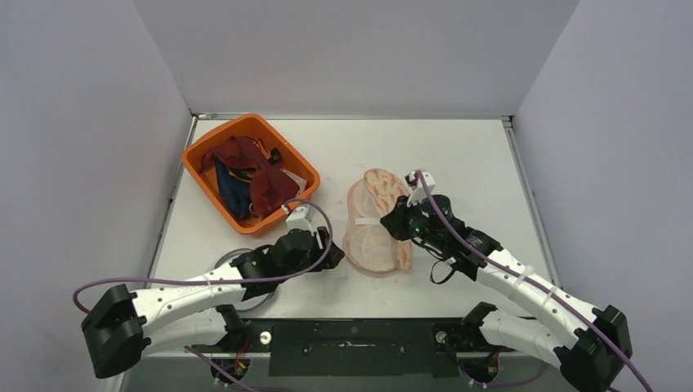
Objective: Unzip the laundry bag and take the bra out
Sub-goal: Close the laundry bag at the center of the board.
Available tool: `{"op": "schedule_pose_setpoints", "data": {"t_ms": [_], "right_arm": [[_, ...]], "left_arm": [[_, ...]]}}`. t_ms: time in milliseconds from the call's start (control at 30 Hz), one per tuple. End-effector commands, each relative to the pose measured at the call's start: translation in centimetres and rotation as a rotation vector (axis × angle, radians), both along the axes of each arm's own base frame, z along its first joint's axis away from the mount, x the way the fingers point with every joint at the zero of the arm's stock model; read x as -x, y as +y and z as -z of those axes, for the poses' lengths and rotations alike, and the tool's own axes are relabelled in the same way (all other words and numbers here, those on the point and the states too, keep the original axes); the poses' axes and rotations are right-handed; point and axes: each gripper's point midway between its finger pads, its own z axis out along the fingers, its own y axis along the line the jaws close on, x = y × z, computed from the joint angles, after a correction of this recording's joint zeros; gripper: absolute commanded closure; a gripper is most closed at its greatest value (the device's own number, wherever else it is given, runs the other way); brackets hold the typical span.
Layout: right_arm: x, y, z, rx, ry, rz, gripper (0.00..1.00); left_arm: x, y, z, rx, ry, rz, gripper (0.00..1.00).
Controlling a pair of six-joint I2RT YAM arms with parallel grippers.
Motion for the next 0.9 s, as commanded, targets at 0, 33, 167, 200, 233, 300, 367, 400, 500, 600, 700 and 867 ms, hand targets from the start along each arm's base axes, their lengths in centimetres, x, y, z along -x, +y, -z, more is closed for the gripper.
{"op": "schedule_pose_setpoints", "data": {"t_ms": [0,33,167,200,233,300,367,400,500,600,700,867], "right_arm": [[-1.8,3.0,-3.6,-0.073,-0.114,-0.012,0.95],[-1.9,3.5,-3.5,-0.079,-0.113,-0.018,0.95],[-2.3,5.5,-2.1,-0.070,-0.087,-0.040,0.95],[-2.6,6.1,-2.2,-0.078,-0.094,-0.046,0.95],[-2.6,6.6,-1.9,-0.077,-0.091,-0.053,0.95],[-2.6,7.6,-1.2,-0.070,-0.083,-0.066,0.95],[-2.9,8.3,-0.5,-0.062,-0.074,-0.066,0.95],[-2.9,8.7,-0.1,-0.057,-0.068,-0.070,0.95],[-3.0,9.5,1.1,-0.040,-0.047,-0.079,0.95],[-3.1,10.0,2.4,-0.022,-0.025,-0.079,0.95],[-3.1,10.3,3.5,-0.011,-0.002,-0.078,0.95],[-3.2,10.8,5.4,0.002,0.034,-0.072,0.95]], "left_arm": [[0.4,1.7,-1.3,0.050,-0.022,-0.064,0.44],[0.5,2.1,-1.5,0.058,-0.025,-0.071,0.44],[0.9,2.8,-2.1,0.086,-0.036,-0.084,0.44],[0.9,3.0,-2.2,0.089,-0.039,-0.085,0.44],[1.0,3.0,-2.1,0.088,-0.036,-0.086,0.43],[1.1,3.1,-1.9,0.086,-0.027,-0.084,0.43],[1.2,3.1,-1.6,0.085,-0.019,-0.085,0.43],[1.3,3.0,-1.5,0.086,-0.016,-0.082,0.43],[1.3,3.0,-1.3,0.088,-0.010,-0.080,0.43],[1.3,3.1,-1.1,0.081,-0.009,-0.086,0.43],[1.3,3.2,-0.9,0.078,-0.007,-0.089,0.43],[1.4,3.3,-0.3,0.073,0.005,-0.092,0.43]]}}
